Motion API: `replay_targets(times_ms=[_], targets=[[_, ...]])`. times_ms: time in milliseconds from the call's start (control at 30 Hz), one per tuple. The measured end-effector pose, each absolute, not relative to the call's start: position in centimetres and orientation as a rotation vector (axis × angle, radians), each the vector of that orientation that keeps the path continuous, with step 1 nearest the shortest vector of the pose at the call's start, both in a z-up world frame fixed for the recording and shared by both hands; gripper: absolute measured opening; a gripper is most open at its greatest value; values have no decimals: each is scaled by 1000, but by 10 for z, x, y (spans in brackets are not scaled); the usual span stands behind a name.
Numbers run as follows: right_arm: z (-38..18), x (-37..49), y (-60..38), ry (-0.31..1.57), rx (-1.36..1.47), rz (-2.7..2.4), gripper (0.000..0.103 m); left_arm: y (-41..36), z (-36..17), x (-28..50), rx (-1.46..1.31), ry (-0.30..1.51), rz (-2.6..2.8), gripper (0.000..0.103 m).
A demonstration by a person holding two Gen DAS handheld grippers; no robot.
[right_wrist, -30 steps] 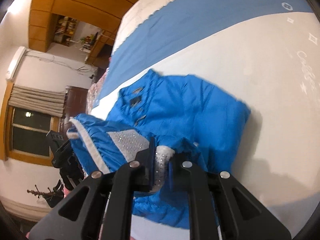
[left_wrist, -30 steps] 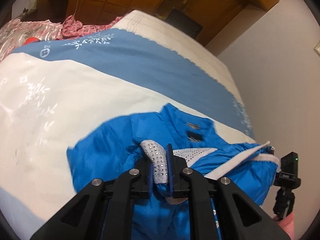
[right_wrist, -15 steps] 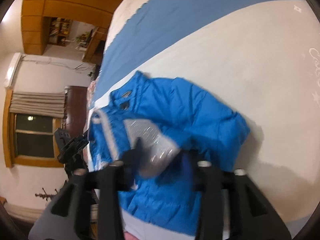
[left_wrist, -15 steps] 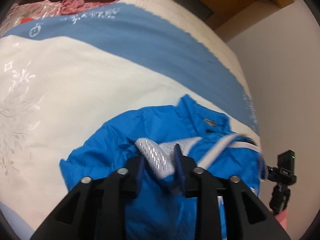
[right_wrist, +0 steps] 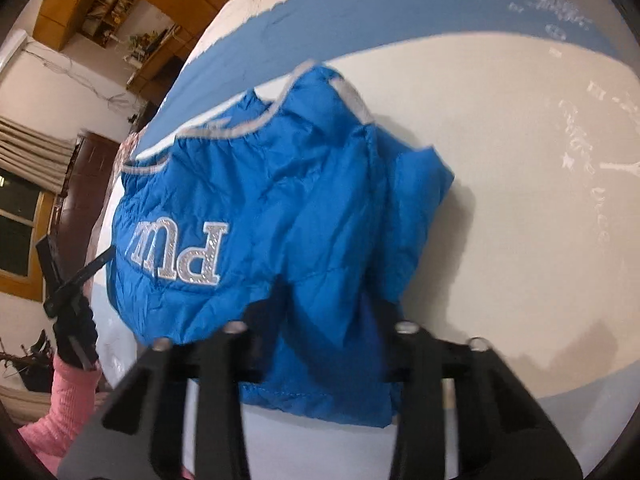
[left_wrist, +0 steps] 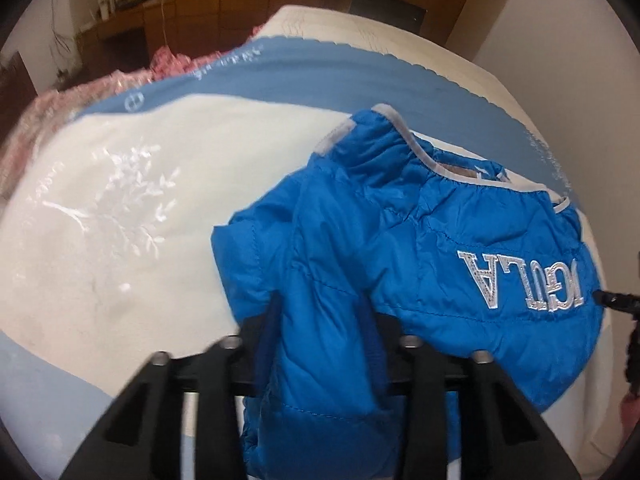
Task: Fold large clothes
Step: 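Carry the held hem over the jacket body with both tools toward the collar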
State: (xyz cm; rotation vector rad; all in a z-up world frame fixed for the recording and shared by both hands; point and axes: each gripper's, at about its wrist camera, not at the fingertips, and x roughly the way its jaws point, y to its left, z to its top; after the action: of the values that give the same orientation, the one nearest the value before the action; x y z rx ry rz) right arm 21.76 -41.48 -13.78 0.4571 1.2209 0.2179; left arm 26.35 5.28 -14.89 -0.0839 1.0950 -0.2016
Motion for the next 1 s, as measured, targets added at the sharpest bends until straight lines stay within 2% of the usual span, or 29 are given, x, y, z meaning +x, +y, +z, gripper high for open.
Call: replay_targets(times_ms=[100, 200, 267, 533, 667, 867, 1000], targets=[[-125, 219, -421, 1169, 503, 219, 11, 60, -134, 267, -155, 1043, -185, 13], [-124, 226, -429, 1148, 535, 188, 9, 69, -125, 278, -212, 1005, -160, 8], [-134, 231, -431, 1164, 534, 162, 9, 66, -130, 286, -155, 999, -115, 0], [-180, 236, -425, 1224, 518, 103, 13, 59, -190, 298, -85, 1116, -52, 0], [-161, 231, -421, 1224, 419, 74, 19, 65, -175, 295, -116, 1123, -52, 0], [-101, 238, -413, 1090, 354, 103, 21, 52, -121, 295, -118, 1019, -142, 0], [-113, 274, -383, 1129, 302, 149, 21, 10, -129, 323, -116, 1098, -267, 3]])
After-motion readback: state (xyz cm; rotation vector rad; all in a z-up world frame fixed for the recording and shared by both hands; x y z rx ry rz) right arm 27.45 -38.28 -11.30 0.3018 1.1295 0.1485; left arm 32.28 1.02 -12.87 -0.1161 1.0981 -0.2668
